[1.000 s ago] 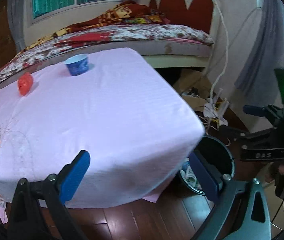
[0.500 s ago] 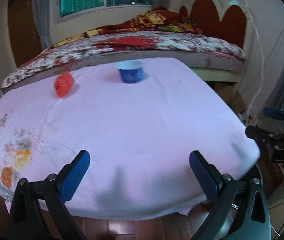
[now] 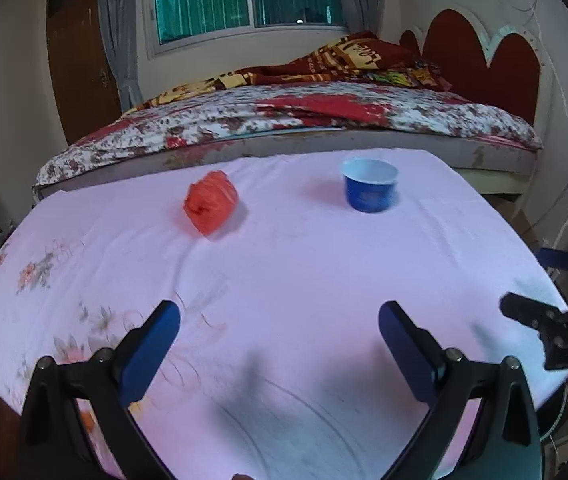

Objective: Collect trash
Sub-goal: 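Move both tools back over the table toward the red bag and blue cup, then grasp the red plastic bag with the left tool while the right tool grasps the blue cup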

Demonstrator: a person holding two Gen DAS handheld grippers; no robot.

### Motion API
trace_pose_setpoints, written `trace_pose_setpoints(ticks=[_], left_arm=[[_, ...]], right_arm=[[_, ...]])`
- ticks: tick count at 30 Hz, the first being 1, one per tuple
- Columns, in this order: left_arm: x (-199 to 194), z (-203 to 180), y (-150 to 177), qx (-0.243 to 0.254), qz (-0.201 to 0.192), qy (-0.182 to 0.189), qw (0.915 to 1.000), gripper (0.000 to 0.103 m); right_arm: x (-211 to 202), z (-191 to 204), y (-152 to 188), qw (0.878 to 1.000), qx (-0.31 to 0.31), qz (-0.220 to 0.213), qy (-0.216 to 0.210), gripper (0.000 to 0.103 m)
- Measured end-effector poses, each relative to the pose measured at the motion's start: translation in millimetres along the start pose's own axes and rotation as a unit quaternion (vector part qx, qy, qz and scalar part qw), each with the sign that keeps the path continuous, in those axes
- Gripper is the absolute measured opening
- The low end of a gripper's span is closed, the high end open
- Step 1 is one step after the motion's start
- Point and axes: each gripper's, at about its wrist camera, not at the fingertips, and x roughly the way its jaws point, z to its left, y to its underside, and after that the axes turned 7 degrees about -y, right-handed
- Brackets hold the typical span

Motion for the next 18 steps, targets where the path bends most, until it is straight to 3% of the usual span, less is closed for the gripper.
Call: trace_pose_setpoints(ticks=[6,11,18], left_arm=[[42.7,29.9,-19.0,-0.048,0.004,0.004,0.9988,0.100],[79.0,40.7,-33.1,-0.058,0.012,0.010,0.9982,0.099],[142.0,53.0,-56.7,-0.058,0.052,0.011,0.9969,0.097]], right_arm=[[20.2,6.3,-28.5,1.000,-0.006,-0.018,0.016,0.103],[53.7,4.7,-60.0,0.999,0.004,-0.030,0.018,0.103],[121.2,-6.5,-105.5,0.999,0.041,0.004,0.032,0.103]])
